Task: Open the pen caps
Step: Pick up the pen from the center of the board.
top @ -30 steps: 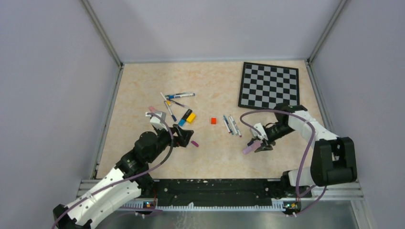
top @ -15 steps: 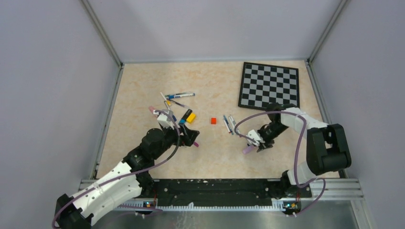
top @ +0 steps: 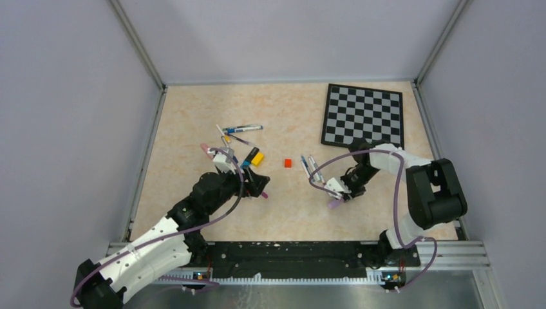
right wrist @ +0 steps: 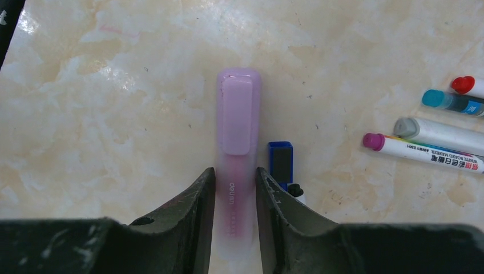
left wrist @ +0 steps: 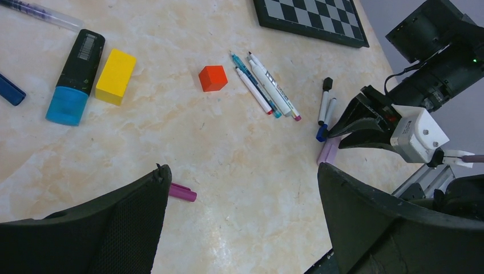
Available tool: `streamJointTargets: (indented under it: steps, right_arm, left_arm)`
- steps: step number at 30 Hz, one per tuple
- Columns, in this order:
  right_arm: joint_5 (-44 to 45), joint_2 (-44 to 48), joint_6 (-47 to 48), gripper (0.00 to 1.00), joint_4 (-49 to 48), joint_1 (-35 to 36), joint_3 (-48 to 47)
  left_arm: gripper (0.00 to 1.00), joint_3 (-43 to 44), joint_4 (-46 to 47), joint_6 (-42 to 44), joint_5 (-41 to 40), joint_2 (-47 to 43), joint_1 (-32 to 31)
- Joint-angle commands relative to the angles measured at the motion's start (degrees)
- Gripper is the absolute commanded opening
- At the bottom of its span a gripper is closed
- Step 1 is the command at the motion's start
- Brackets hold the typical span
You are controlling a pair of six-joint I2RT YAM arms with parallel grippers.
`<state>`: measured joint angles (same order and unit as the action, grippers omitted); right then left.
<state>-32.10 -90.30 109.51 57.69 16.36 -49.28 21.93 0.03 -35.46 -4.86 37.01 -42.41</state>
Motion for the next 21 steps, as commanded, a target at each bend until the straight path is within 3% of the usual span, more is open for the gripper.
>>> streamJointTargets:
  steps: [1,17,21]
  right_arm:
    - [2.2,-0.2,-1.6,0.29,-1.8,1.7,-0.2]
    - [7.3,3.1,-9.2,0.32,-6.5,6.5,6.5]
    - [6.8,4.0,-10.4,0.26,-6.4,7.4,7.0]
  left_arm:
    - [0.99,0.4,3.2,-0.6,1.2,0.5,-0.2]
    - [0.99,-6.7,20.3,-13.7,10.4,3.1,-0.1]
    - [0.99,-6.2,20.3,-15.7,10.1,3.6,-0.1]
